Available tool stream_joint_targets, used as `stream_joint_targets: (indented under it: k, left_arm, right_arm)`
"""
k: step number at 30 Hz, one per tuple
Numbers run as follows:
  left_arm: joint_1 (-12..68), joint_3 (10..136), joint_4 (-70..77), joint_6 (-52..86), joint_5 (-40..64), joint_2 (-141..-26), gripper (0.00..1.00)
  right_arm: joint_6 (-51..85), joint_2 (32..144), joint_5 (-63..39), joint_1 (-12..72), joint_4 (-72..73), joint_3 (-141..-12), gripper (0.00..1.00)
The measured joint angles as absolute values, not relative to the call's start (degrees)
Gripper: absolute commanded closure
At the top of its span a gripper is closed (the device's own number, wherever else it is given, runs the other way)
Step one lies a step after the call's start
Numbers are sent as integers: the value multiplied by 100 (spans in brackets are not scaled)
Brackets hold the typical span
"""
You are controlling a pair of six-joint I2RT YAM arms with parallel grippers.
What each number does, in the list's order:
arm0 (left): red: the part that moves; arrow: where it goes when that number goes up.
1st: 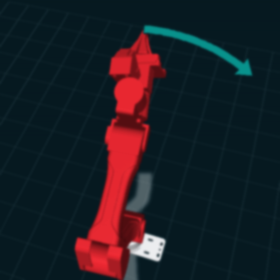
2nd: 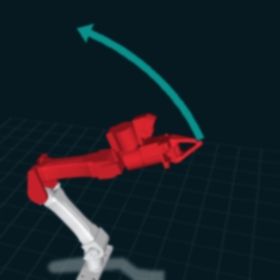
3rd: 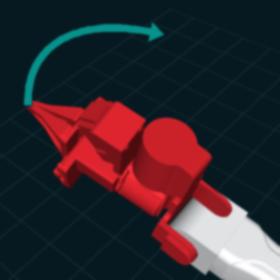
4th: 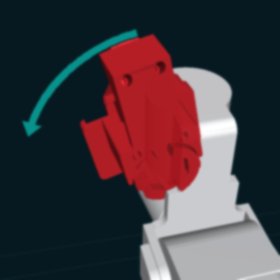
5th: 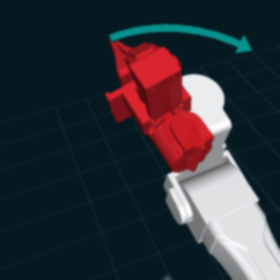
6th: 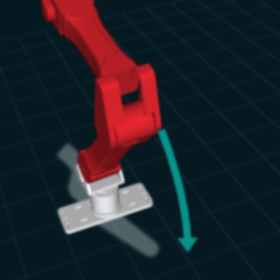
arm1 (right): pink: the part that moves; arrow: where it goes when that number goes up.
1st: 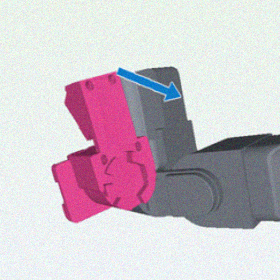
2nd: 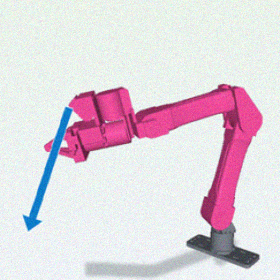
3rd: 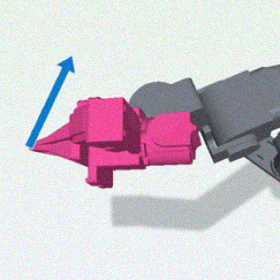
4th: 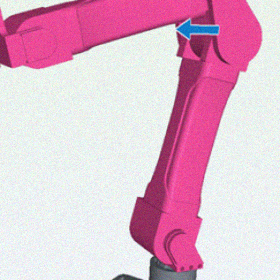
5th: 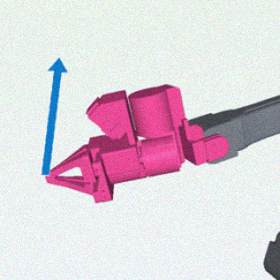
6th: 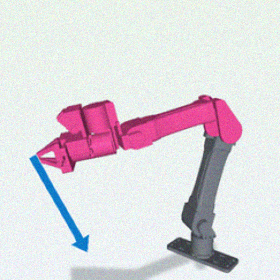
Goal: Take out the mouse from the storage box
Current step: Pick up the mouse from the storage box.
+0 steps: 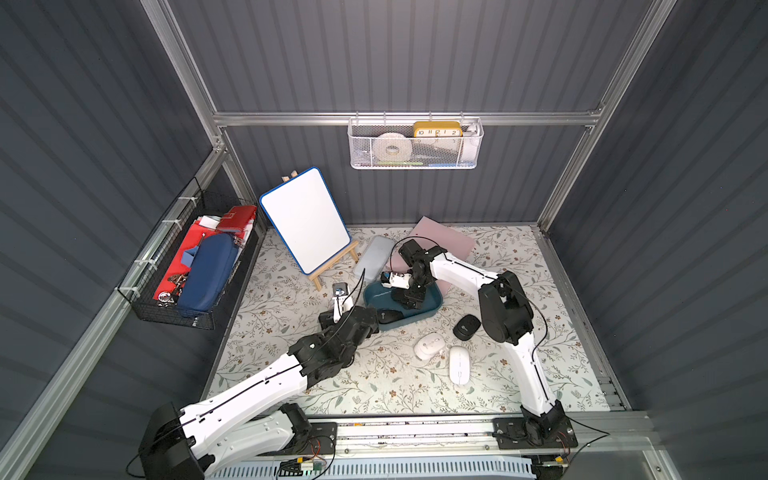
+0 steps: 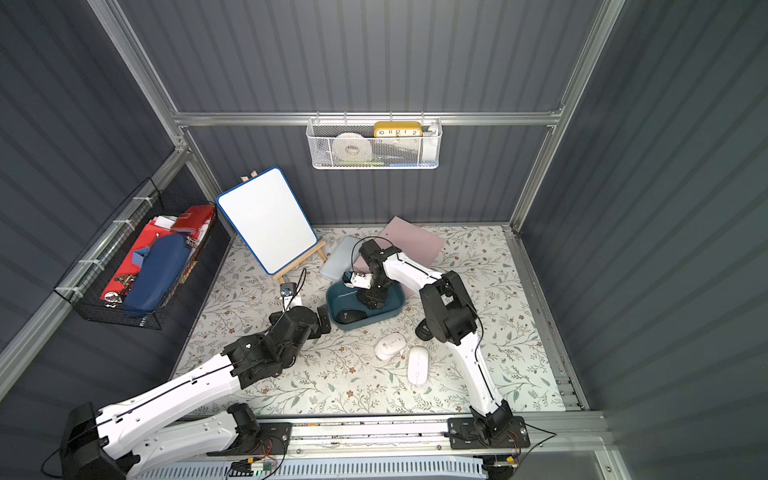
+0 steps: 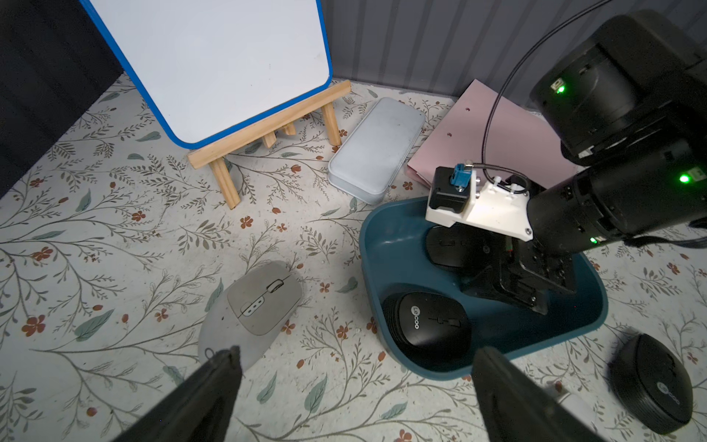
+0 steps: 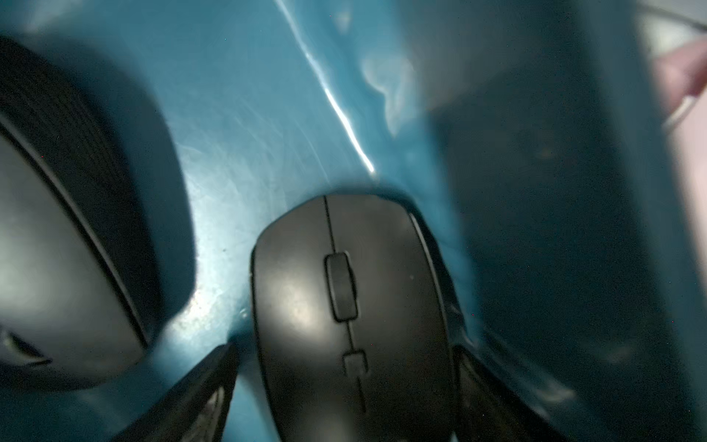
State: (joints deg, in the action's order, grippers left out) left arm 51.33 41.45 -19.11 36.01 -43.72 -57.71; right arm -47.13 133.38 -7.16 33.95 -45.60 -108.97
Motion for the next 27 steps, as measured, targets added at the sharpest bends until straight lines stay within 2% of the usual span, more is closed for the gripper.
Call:
stream_joint_targets:
  k: [1, 6, 9, 15, 21, 27]
  left_arm:
    - [5133, 4145, -1909, 3601, -4375, -5771, 1]
    - [5133, 4145, -1909, 3601, -4394, -5747, 1]
    - [5133, 4145, -1911, 3601, -4427, -5712, 0]
    - [5133, 4145, -1911, 3603, -4475, -5708, 1]
    - [5133, 4145, -1935, 3612, -4534, -5706, 1]
    - [5133, 4147, -2161, 3776, -4687, -5240, 1]
  right_arm:
    - [-4729, 13334, -725, 3404, -4528, -10875, 20]
    - [-4678, 13284, -768, 3514, -4427, -10739, 39]
    - [-4565, 13207, -801, 3590, -4340, -10613, 44]
    - [-4418, 12978, -873, 3701, -4182, -10226, 62]
    - [-4217, 12853, -917, 3723, -4139, -10095, 67]
    - [-3837, 12254, -989, 3760, -4060, -9765, 66]
